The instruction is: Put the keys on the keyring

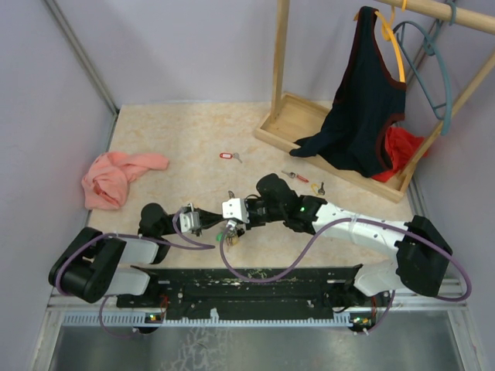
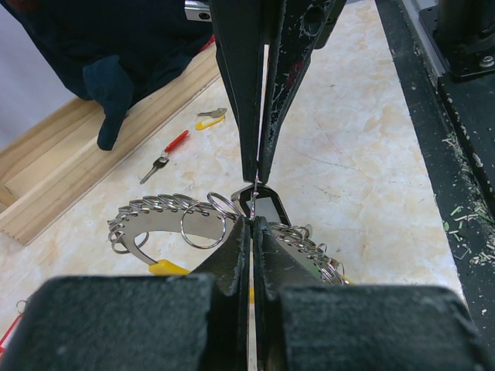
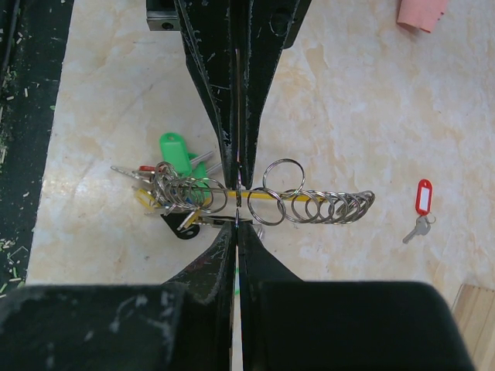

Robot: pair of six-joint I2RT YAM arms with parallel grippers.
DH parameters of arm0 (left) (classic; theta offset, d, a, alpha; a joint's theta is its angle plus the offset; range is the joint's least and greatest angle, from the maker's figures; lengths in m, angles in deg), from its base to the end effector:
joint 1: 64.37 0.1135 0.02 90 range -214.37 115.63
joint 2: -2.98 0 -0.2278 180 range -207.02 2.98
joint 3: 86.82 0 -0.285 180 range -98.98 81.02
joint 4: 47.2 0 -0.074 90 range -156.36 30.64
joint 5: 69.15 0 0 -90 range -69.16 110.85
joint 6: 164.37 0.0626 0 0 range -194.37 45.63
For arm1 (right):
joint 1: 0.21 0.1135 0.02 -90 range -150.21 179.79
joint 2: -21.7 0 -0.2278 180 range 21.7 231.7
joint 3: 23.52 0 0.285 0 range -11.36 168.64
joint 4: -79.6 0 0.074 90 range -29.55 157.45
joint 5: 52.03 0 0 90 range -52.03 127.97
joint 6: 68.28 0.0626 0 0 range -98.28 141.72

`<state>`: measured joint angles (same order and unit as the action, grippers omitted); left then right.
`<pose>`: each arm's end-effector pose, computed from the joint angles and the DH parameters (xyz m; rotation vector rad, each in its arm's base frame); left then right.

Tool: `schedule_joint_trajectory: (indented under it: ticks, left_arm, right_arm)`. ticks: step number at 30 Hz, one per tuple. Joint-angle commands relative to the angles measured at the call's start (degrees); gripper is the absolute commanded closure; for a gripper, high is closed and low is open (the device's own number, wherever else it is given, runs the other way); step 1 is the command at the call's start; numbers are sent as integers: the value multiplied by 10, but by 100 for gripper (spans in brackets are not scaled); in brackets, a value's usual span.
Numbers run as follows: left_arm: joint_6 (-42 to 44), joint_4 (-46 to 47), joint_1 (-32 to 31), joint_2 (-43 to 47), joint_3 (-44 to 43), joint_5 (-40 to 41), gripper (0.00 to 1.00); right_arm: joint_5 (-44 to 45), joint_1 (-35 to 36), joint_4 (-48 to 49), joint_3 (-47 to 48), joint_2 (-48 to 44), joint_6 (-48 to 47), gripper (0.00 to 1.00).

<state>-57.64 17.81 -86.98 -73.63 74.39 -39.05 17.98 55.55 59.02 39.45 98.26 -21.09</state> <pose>0.1856 -0.1360 0.1071 1.2482 0.9463 -0.8308 0.1815 0.3047 0.1935 -1.7693 1.2565 0.5074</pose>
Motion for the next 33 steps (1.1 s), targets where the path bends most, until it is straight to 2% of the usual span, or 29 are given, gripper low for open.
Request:
schedule_joint_trajectory:
  ticks: [1, 33]
  left_arm:
    - [0, 26, 3, -3, -17, -15, 100]
    - [-11, 27, 1, -8, -24, -44, 100]
  right_arm:
    - [-10, 10, 15, 36, -2, 9, 100]
    - [-59, 10, -31, 84, 34, 10, 100]
